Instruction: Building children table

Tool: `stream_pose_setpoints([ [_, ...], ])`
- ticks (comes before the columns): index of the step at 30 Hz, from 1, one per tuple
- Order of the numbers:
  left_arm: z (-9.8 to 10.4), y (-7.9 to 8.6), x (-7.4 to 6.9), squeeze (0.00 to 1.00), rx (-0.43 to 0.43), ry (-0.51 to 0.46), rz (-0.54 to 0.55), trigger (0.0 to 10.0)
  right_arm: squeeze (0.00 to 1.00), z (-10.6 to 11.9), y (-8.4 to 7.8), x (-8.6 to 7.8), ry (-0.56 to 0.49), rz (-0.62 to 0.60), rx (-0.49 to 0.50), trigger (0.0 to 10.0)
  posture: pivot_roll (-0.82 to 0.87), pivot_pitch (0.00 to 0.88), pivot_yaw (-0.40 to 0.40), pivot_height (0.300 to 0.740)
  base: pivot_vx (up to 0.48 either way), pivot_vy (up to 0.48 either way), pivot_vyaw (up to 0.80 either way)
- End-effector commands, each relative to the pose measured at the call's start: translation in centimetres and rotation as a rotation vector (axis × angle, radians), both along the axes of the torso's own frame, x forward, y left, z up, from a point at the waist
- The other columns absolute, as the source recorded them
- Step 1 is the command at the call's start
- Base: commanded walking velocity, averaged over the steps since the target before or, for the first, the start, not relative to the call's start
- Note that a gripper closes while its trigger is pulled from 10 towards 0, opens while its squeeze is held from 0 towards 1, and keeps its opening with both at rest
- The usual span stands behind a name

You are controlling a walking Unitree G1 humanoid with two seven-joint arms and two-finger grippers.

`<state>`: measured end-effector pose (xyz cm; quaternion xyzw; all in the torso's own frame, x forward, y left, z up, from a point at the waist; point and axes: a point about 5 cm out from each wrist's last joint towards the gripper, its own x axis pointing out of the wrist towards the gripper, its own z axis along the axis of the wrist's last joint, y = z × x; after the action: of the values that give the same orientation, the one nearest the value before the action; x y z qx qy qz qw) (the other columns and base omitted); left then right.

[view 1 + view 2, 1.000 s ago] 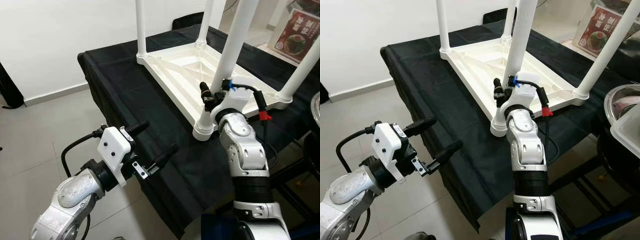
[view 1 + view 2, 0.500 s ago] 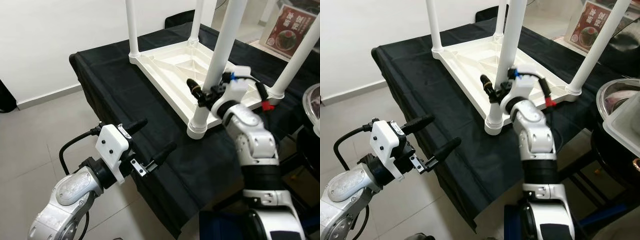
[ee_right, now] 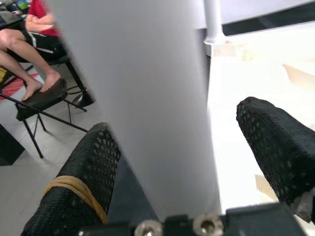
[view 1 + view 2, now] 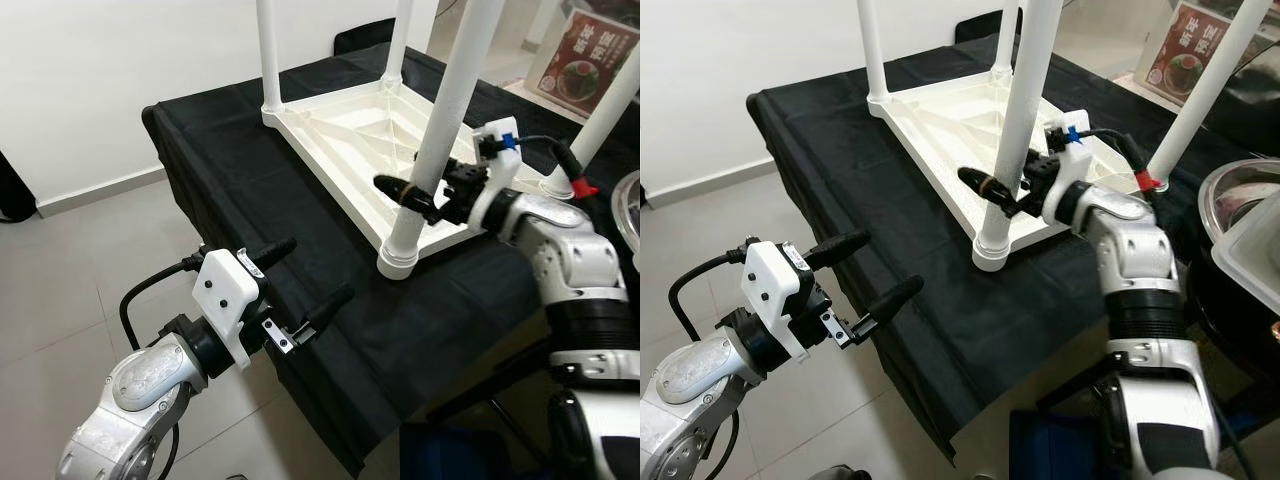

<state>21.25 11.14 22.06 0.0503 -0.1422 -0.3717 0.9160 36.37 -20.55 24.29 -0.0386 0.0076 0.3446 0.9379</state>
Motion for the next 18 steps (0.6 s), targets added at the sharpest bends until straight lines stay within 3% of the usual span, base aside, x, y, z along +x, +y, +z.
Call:
stream_pose_setpoints([
  [1, -0.1, -0.3, -0.2, 0.0, 0.002, 0.014, -0.021, 10.0, 0.0, 0.2, -0.1, 0.2, -0.012, -0.001, -0.01, 10.0, 0.01, 0.126, -0.045, 0.74, 0.0, 0.0, 0.0],
  [2, -0.2, -0.2, -0.2, 0.0, 0.005, 0.016, -0.017, 10.0, 0.0, 0.2, -0.2, 0.2, -0.011, -0.015, -0.013, 0.0, 0.02, 0.126, -0.047, 0.74, 0.0, 0.0, 0.0],
  [7, -0.3, 0.0, -0.2, 0.0, 0.009, 0.02, -0.007, 10.0, 0.0, -0.3, -0.3, 0.3, -0.004, -0.031, -0.031, 0.0, 0.01, 0.127, -0.05, 0.74, 0.0, 0.0, 0.0],
  [12, -0.9, 0.5, -0.2, 0.0, 0.031, 0.038, 0.014, 10.0, 0.0, -1.4, -0.5, 0.5, 0.0, -0.148, -0.09, 0.0, 0.01, 0.123, -0.052, 0.74, 0.0, 0.0, 0.0],
  [14, -0.9, 0.8, -0.1, 0.0, 0.028, 0.04, 0.028, 10.0, 0.0, -3.5, -1.8, 0.9, 0.055, -0.431, -0.134, 0.0, 0.01, 0.118, -0.053, 0.74, 0.0, 0.0, 0.0],
  [15, -0.9, 0.8, -0.1, 0.0, 0.028, 0.04, 0.028, 10.0, 0.0, -3.5, -1.8, 0.9, 0.055, -0.431, -0.134, 0.0, 0.01, 0.118, -0.053, 0.74, 0.0, 0.0, 0.0],
  [16, -0.9, 0.9, -0.1, 0.0, 0.03, 0.04, 0.034, 10.0, 0.0, -4.2, -2.3, 0.9, 0.073, -0.552, -0.153, 0.0, 0.01, 0.117, -0.055, 0.74, 0.0, 0.0, 0.0],
  [17, -0.9, 0.9, -0.1, 0.0, 0.03, 0.04, 0.034, 10.0, 0.0, -4.2, -2.3, 0.9, 0.073, -0.552, -0.153, 0.0, 0.01, 0.117, -0.055, 0.74, 0.0, 0.0, 0.0],
  [18, -0.9, 0.9, -0.1, 0.0, 0.03, 0.04, 0.036, 10.0, 0.0, -4.8, -2.9, 0.7, 0.083, -0.68, -0.159, 0.0, 0.01, 0.117, -0.055, 0.74, 0.0, 0.0, 0.0],
])
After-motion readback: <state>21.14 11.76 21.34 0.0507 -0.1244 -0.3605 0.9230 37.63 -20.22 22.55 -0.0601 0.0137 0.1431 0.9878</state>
